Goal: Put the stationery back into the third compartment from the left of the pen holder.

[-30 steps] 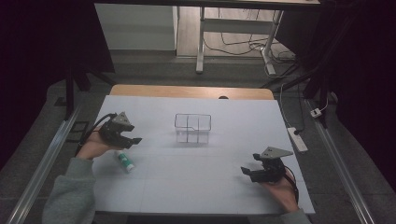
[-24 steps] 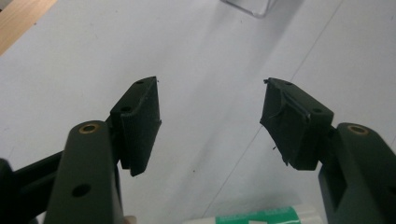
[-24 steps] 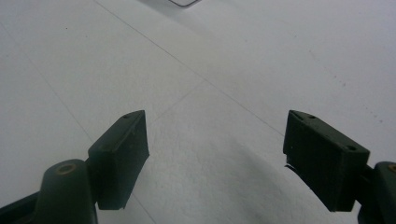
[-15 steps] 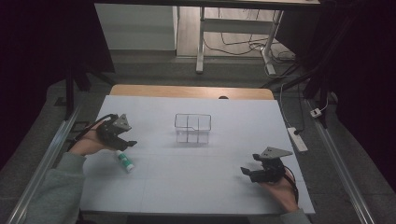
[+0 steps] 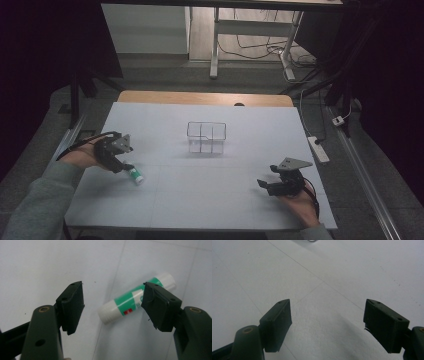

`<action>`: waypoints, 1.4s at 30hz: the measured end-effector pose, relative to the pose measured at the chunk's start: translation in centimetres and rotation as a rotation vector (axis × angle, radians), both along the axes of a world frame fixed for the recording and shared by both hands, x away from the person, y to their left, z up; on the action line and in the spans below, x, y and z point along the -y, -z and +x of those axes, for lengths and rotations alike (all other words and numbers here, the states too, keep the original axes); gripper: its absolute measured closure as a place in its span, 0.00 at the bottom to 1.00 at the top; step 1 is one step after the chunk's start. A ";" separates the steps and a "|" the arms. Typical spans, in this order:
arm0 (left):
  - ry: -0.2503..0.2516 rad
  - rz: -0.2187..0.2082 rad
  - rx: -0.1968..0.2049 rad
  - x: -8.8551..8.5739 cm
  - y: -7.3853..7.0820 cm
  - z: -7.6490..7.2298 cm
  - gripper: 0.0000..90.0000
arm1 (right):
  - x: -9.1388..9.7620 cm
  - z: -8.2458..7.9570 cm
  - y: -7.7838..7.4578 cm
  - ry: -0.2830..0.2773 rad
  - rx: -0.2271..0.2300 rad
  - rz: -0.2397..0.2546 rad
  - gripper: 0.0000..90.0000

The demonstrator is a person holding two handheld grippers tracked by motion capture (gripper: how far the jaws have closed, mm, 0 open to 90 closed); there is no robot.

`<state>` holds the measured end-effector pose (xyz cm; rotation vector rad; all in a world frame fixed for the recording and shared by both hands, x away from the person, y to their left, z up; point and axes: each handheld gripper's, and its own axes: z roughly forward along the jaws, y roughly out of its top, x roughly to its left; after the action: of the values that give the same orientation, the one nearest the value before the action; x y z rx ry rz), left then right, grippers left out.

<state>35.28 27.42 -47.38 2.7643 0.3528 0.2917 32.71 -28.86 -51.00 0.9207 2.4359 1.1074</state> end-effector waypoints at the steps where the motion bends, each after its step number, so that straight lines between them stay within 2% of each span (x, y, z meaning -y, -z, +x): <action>1: 0.017 0.008 -0.003 0.0 0.0 -0.1 0.37 | 0.0 0.0 0.0 0.001 0.000 0.000 0.25; 3: 0.044 0.020 0.000 0.0 0.1 -0.2 0.37 | 0.0 0.0 0.0 0.003 0.000 0.000 0.25; 9: 0.132 0.091 -0.014 0.3 0.4 -0.3 0.37 | 0.0 0.0 0.0 0.003 0.000 -0.002 0.25; 12: 0.159 0.155 0.003 0.6 0.5 -0.3 0.37 | 0.0 0.0 0.1 0.005 -0.003 0.000 0.25; 14: 0.175 0.177 0.003 0.8 0.7 -0.3 0.36 | 0.0 0.0 0.1 0.003 -0.005 0.008 0.25; 19: 0.202 0.186 -0.008 1.2 1.2 0.2 0.37 | 0.1 0.0 0.0 0.004 -0.007 0.024 0.25; 24: 0.230 0.225 -0.021 1.5 1.6 0.7 0.38 | 0.1 0.0 0.0 0.006 -0.009 0.020 0.25; 31: 0.273 0.257 -0.038 1.8 2.2 1.1 0.43 | 0.1 0.0 0.0 0.003 -0.012 0.017 0.25; 34: 0.305 0.296 -0.043 2.1 2.7 1.3 0.44 | 0.1 0.0 0.0 0.005 -0.010 0.015 0.25; 36: 0.320 0.337 -0.044 2.4 3.2 1.4 0.47 | 0.1 0.0 0.1 0.002 -0.012 0.021 0.25; 37: 0.322 0.341 -0.047 2.5 3.3 1.4 0.48 | 0.1 0.0 0.1 0.003 -0.012 0.018 0.25; 39: 0.340 0.340 -0.059 2.5 3.3 1.6 0.50 | 0.1 0.0 0.1 0.006 -0.010 0.014 0.25; 42: 0.354 0.330 -0.074 2.5 3.2 1.7 0.62 | 0.1 0.0 0.1 0.006 -0.014 0.020 0.25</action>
<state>36.97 24.96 -50.59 3.0938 -0.1885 0.1695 32.76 -28.94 -51.09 0.9442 2.4361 1.1296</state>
